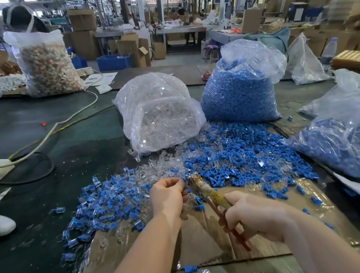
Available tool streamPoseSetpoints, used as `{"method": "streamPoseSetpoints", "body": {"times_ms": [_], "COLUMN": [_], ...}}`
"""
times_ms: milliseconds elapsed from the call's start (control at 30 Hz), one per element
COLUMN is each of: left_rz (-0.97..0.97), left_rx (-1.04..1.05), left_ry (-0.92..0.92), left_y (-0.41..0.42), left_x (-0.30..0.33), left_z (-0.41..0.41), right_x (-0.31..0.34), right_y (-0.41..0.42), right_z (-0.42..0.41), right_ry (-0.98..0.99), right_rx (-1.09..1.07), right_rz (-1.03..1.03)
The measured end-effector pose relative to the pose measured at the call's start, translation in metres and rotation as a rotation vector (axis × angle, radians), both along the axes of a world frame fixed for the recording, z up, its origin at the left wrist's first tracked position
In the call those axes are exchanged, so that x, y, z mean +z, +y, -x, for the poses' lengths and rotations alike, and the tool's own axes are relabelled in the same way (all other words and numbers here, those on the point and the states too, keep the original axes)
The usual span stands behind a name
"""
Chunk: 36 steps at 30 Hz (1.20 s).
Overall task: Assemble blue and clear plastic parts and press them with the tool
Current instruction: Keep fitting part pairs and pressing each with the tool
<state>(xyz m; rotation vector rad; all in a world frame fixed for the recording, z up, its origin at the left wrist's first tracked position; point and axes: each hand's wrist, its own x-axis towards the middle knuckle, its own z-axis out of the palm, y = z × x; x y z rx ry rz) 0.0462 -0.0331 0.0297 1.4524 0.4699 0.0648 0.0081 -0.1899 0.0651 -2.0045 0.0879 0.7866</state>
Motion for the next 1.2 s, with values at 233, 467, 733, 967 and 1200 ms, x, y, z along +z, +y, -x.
{"method": "streamPoseSetpoints", "body": {"times_ms": [233,467,733,967,1200], "left_rz": [-0.001,0.014,0.018,-0.026,-0.866], "left_rx": [0.015,0.012,0.045,0.070,0.117], "left_ry": [0.006,0.040,0.051,0.002,-0.136], "left_y": [-0.001,0.001,-0.001,0.003,0.043], "left_x": [0.000,-0.005,-0.009,-0.004,-0.010], "left_z": [-0.001,-0.004,-0.003,0.000,-0.002], "right_x": [0.002,0.004,-0.001,-0.009,-0.038], "right_y": [0.002,0.007,0.010,0.007,-0.011], "right_z": [0.001,0.004,0.006,0.006,-0.015], "right_ry": [-0.030,-0.077,-0.185,-0.054,-0.547], "right_rx": [0.021,0.034,0.021,-0.190,-0.302], "right_rz": [0.008,0.019,0.040,-0.233,0.410]}}
